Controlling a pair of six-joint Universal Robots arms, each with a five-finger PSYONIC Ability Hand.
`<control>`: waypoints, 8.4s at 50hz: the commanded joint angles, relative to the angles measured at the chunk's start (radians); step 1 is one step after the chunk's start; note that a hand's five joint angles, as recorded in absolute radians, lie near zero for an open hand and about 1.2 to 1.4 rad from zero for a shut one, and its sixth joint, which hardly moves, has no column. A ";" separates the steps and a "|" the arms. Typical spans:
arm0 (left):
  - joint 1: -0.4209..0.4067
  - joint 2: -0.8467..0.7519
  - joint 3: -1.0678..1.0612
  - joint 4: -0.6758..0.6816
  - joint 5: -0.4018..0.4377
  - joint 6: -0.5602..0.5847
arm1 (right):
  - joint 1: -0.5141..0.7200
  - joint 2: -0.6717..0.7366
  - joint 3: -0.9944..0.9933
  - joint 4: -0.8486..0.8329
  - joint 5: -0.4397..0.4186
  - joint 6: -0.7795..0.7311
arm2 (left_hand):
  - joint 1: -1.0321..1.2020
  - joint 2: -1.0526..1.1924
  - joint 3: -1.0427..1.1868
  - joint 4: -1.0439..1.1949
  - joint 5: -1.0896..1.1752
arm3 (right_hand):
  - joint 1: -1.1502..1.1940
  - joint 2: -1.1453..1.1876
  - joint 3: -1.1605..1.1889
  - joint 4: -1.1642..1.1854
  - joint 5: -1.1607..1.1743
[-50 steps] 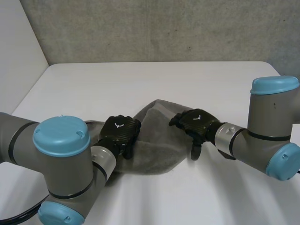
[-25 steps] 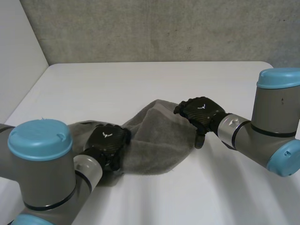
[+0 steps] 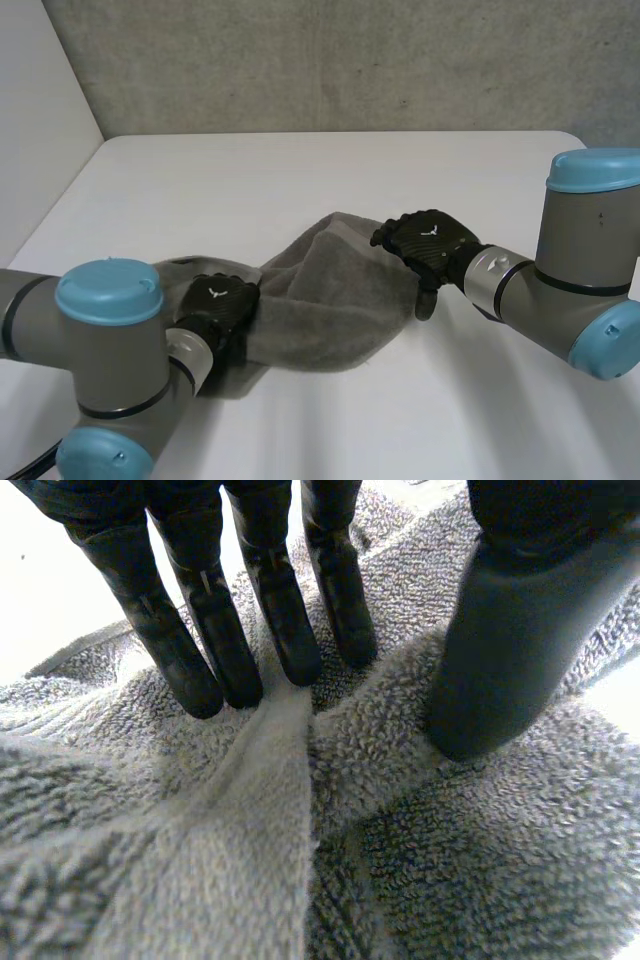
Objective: Fold the towel.
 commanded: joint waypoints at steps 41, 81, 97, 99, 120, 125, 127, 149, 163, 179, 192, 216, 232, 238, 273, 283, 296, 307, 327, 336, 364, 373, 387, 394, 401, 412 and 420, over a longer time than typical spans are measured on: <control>0.241 -0.036 0.151 0.003 -0.002 0.145 | -0.014 0.234 -0.152 -0.115 0.038 -0.086 | 0.358 0.376 0.372 0.371 0.204 | 0.162 0.142 0.143 0.142 0.163; 0.225 -0.015 0.160 0.003 -0.002 0.131 | 0.007 0.360 -0.350 -0.117 -0.077 0.344 | 0.358 0.376 0.372 0.371 0.204 | 1.163 1.143 1.143 1.142 1.164; 0.159 0.243 0.223 -0.043 0.120 -0.205 | -0.094 -0.166 -0.242 -0.107 -0.069 0.278 | 0.358 0.376 0.372 0.371 0.204 | 1.163 1.143 1.143 1.142 1.164; 0.157 0.278 0.229 -0.061 0.145 -0.238 | -0.098 -0.223 -0.230 -0.090 -0.069 0.242 | 0.358 0.376 0.372 0.371 0.204 | 1.163 1.143 1.143 1.142 1.164; 0.186 0.260 0.281 -0.302 0.358 -0.473 | -0.036 -0.380 -0.215 0.293 0.021 -0.196 | 0.358 0.376 0.372 0.371 0.204 | 1.163 1.143 1.143 1.142 1.164; 0.191 0.107 0.340 -0.344 0.357 -0.464 | -0.011 -0.248 -0.231 0.311 0.096 -0.303 | 0.358 0.376 0.372 0.371 0.204 | 1.163 1.143 1.143 1.142 1.164; 0.192 0.044 0.376 -0.362 0.355 -0.459 | 0.004 -0.200 -0.244 0.311 0.115 -0.342 | 0.358 0.376 0.372 0.371 0.204 | 1.163 1.143 1.143 1.142 1.164; 0.221 -0.345 0.776 -0.151 0.030 0.009 | 0.080 0.088 -0.307 -0.052 0.218 -0.337 | -0.033 -0.015 -0.019 -0.020 -0.187 | 1.163 1.143 1.143 1.142 1.164; 0.142 -0.153 0.535 -0.052 -0.025 0.113 | 0.078 0.095 -0.265 -0.052 0.221 -0.339 | -0.863 -0.845 -0.849 -0.850 -1.017 | 1.163 1.143 1.143 1.142 1.164; 0.005 0.080 0.168 -0.069 0.084 0.139 | 0.064 0.087 -0.242 -0.051 0.224 -0.339 | -0.537 -0.519 -0.524 -0.525 -0.691 | 1.163 1.143 1.143 1.142 1.164; -0.009 0.020 0.082 -0.045 0.074 0.453 | 0.069 0.087 -0.221 -0.049 0.222 -0.342 | -0.522 -0.504 -0.509 -0.510 -0.676 | 1.163 1.143 1.143 1.142 1.164; 0.028 0.148 0.170 0.095 -0.028 0.199 | 0.007 -0.068 -0.230 -0.008 0.230 -0.339 | 0.358 0.376 0.372 0.371 0.204 | 1.163 1.143 1.143 1.142 1.164; 0.272 0.503 0.168 0.031 -0.024 -0.289 | -0.134 -0.442 -0.291 0.273 0.132 -0.273 | 0.358 0.376 0.372 0.371 0.204 | 1.163 1.143 1.143 1.142 1.164; 0.277 0.435 0.159 -0.052 -0.021 -0.327 | -0.155 -0.343 -0.285 0.428 0.043 -0.331 | 0.358 0.376 0.372 0.371 0.204 | 1.163 1.143 1.143 1.142 1.164; 0.329 0.123 0.584 0.197 0.156 -0.571 | -0.078 -0.182 -0.341 -0.351 0.071 -0.140 | 0.358 0.376 0.372 0.371 0.204 | 1.163 1.143 1.143 1.142 1.164; 0.346 0.008 0.316 0.126 0.215 -0.516 | -0.075 -0.110 -0.178 -0.025 -0.025 -0.210 | 0.358 0.376 0.372 0.371 0.204 | 1.163 1.143 1.143 1.142 1.164; 0.393 -0.050 0.177 0.074 0.222 -0.124 | -0.079 -0.019 0.024 -0.015 -0.011 -0.325 | 0.239 0.257 0.253 0.252 0.085 | 1.163 1.143 1.143 1.142 1.164; 0.395 0.097 0.052 0.081 0.367 0.035 | -0.068 -0.020 0.052 -0.018 -0.012 -0.319 | -0.622 -0.604 -0.608 -0.609 -0.776 | 1.163 1.143 1.143 1.142 1.164; 0.393 0.160 -0.067 0.060 0.489 0.506 | -0.069 -0.025 0.086 -0.020 -0.014 -0.324 | -0.605 -0.587 -0.591 -0.592 -0.758 | 1.163 1.143 1.143 1.142 1.164; 0.379 0.068 -0.016 0.086 0.403 0.547 | -0.066 -0.024 0.097 -0.020 -0.014 -0.328 | -0.581 -0.563 -0.568 -0.568 -0.735 | 1.163 1.143 1.143 1.142 1.164; 0.318 0.117 0.052 0.089 0.324 0.414 | -0.078 -0.094 0.120 -0.015 0.094 -0.314 | 0.358 0.376 0.372 0.371 0.204 | 1.163 1.143 1.143 1.142 1.164; 0.390 0.192 -0.022 0.106 0.328 0.315 | -0.080 -0.094 0.153 -0.023 0.103 -0.299 | 0.358 0.376 0.372 0.371 0.204 | 1.108 1.088 1.088 1.088 1.109; 0.444 0.191 -0.051 0.112 0.324 0.312 | -0.114 0.041 0.117 -0.074 0.198 -0.276 | 0.358 0.376 0.372 0.371 0.204 | 0.650 0.630 0.630 0.630 0.651; 0.447 0.195 -0.050 0.118 0.324 0.309 | -0.151 0.047 0.098 -0.071 0.218 -0.279 | 0.358 0.376 0.372 0.371 0.204 | 0.674 0.653 0.654 0.653 0.674; 0.447 0.195 -0.048 0.118 0.320 0.297 | -0.187 0.029 0.095 -0.064 0.218 -0.282 | 0.358 0.376 0.372 0.371 0.204 | 0.785 0.765 0.765 0.765 0.786; 0.448 0.258 -0.047 0.116 0.311 0.190 | -0.192 -0.060 0.110 -0.077 0.199 -0.271 | 0.358 0.376 0.372 0.371 0.204 | 1.163 1.143 1.143 1.142 1.164; 0.484 0.442 -0.037 0.120 0.311 0.042 | -0.195 -0.382 0.098 -0.149 0.158 -0.247 | 0.358 0.376 0.372 0.371 0.204 | 1.163 1.143 1.143 1.142 1.164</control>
